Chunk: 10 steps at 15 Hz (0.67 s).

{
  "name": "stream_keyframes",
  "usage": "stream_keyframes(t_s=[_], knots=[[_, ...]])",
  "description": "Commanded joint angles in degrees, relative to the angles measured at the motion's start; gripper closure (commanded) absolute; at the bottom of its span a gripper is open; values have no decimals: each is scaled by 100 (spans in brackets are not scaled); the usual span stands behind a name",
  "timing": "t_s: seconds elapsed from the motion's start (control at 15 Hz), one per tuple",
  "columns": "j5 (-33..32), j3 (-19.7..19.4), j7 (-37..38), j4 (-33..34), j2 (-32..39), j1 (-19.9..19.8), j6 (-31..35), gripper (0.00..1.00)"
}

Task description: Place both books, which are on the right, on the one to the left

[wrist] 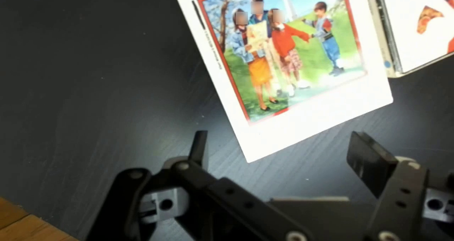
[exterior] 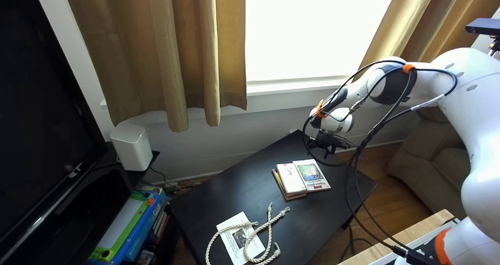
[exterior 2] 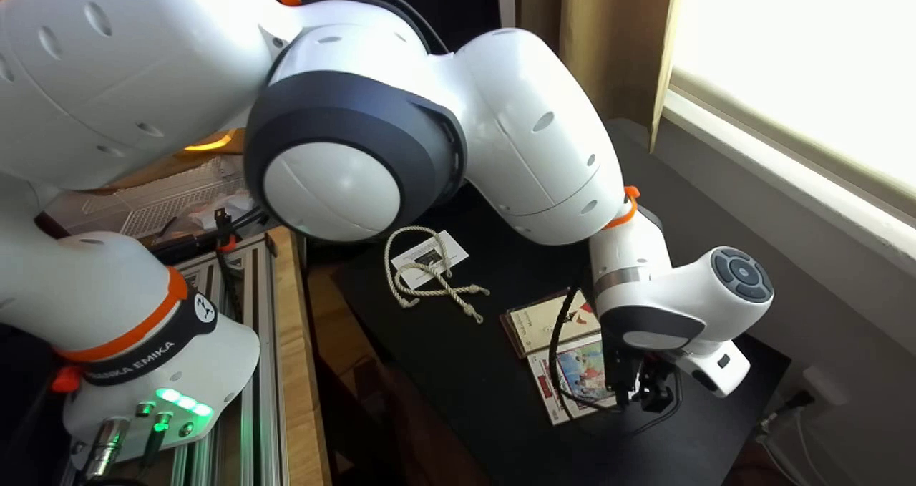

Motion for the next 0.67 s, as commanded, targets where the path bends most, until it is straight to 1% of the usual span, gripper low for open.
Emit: stream_keyframes(t_s=[0.0,0.2,0.27,0.4,0.6], knots=[[158,-224,764,815,378,340,-732,0],[76,-448,1486,1508,733,625,-1533,0],[-54,-431,1727,1815,926,624,-1820,0],[-63,-467,2014,2293,1236,680,-2301,0],[-25,-447,2260,2939,1677,670,-2658,0]])
